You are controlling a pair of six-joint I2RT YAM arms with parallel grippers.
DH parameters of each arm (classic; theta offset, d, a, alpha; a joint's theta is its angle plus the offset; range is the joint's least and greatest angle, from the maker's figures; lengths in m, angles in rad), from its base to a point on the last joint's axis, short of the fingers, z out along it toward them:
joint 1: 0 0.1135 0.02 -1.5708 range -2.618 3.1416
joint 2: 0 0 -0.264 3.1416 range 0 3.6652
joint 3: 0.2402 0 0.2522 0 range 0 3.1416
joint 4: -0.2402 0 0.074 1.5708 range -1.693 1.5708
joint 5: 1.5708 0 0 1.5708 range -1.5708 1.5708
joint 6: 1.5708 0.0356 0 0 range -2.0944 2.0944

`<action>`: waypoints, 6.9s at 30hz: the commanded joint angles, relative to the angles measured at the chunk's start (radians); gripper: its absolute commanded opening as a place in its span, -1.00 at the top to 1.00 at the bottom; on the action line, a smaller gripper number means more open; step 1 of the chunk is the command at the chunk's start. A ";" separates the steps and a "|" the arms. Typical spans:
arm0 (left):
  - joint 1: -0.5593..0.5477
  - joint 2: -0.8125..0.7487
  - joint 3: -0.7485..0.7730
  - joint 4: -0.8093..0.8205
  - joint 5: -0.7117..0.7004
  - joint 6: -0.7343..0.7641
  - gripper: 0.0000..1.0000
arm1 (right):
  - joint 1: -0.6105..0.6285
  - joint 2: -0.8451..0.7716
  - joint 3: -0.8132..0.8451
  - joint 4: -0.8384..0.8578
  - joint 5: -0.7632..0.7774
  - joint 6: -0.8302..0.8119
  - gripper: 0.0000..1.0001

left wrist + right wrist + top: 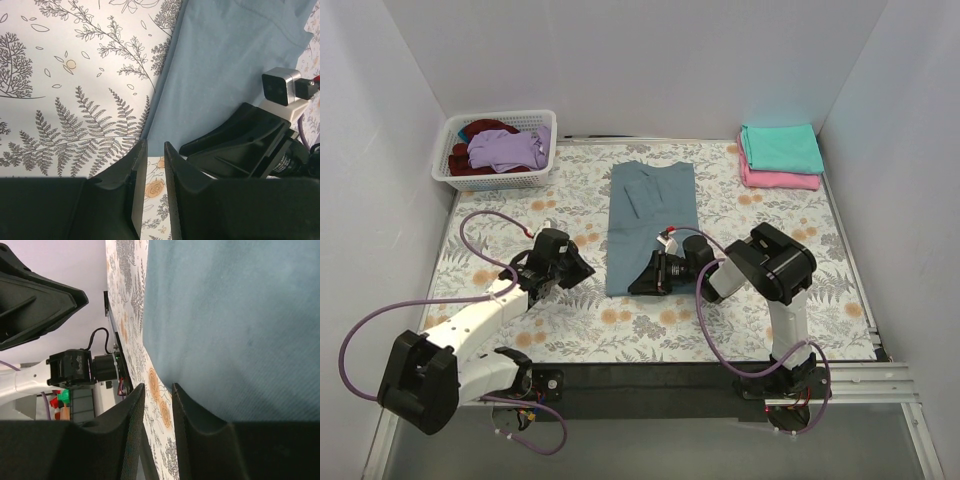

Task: Fold and stack the t-shirts
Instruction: Fold the tshirt

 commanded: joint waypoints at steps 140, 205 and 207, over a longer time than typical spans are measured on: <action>-0.625 0.168 0.603 -1.019 -0.108 -0.198 1.00 | 0.362 -0.888 0.579 -2.209 0.795 -0.563 0.97; 0.070 0.336 0.519 -0.263 -0.025 0.231 -0.18 | -0.207 -0.346 0.776 -1.540 0.572 -0.894 0.20; 0.067 0.274 0.466 -0.195 0.027 0.231 -0.17 | -0.207 -0.424 0.646 -1.391 0.439 -0.888 0.19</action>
